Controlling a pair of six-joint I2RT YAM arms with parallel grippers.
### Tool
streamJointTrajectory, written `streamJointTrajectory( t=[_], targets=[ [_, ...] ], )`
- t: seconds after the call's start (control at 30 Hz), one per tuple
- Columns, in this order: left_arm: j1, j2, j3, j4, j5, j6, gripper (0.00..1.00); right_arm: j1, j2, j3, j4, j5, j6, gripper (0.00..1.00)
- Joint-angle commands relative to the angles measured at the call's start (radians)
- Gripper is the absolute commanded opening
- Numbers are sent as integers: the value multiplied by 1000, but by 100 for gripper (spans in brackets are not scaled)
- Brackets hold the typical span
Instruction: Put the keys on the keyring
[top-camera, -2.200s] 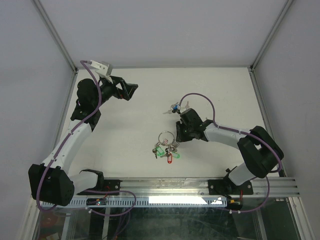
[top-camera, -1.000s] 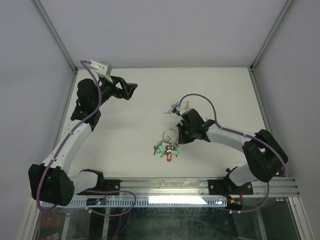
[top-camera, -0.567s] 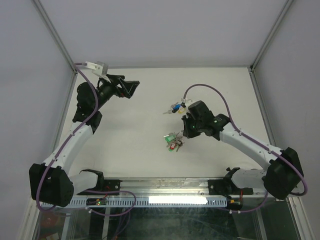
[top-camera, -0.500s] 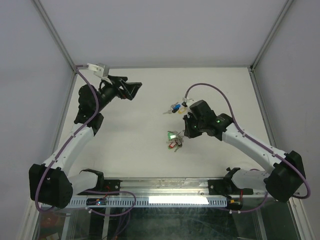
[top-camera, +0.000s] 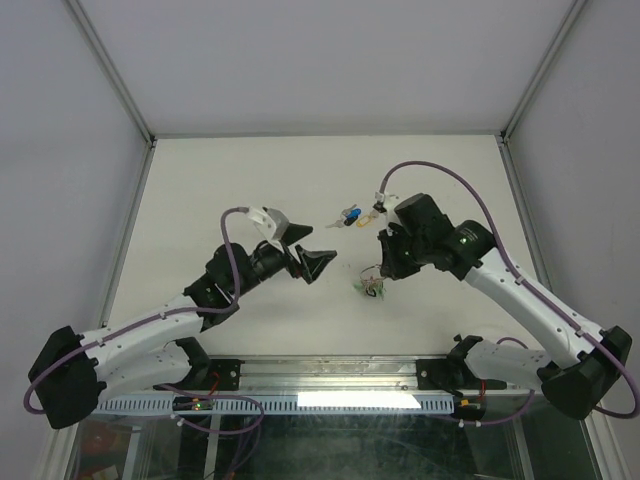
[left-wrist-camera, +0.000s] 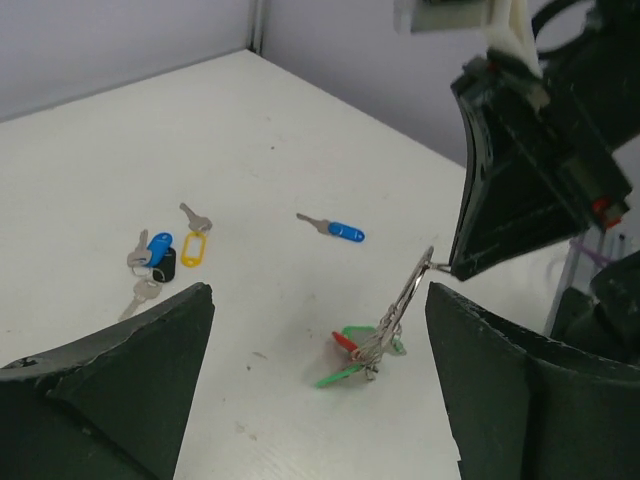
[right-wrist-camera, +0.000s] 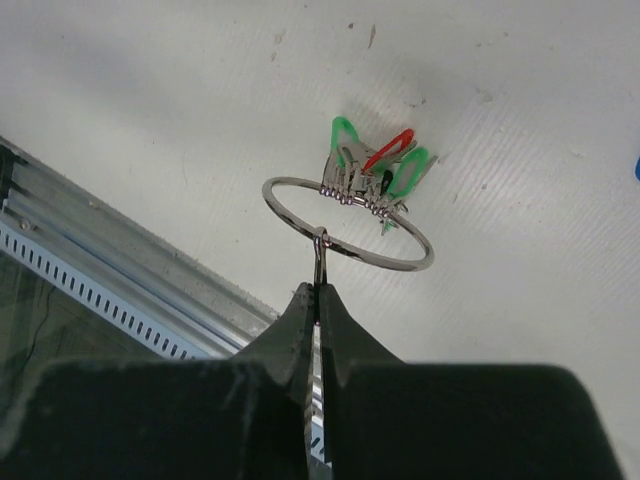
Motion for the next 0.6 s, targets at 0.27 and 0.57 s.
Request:
streamJointTrajectory(
  t=[0.27,0.57],
  targets=[
    [-272,240,-169,585,-123,497,82,-3,-22,153,-145,-97,13,0],
    [-369,320,-129,724,-105,666,86,-4,-5,173,-196,-107,34,0]
  ],
)
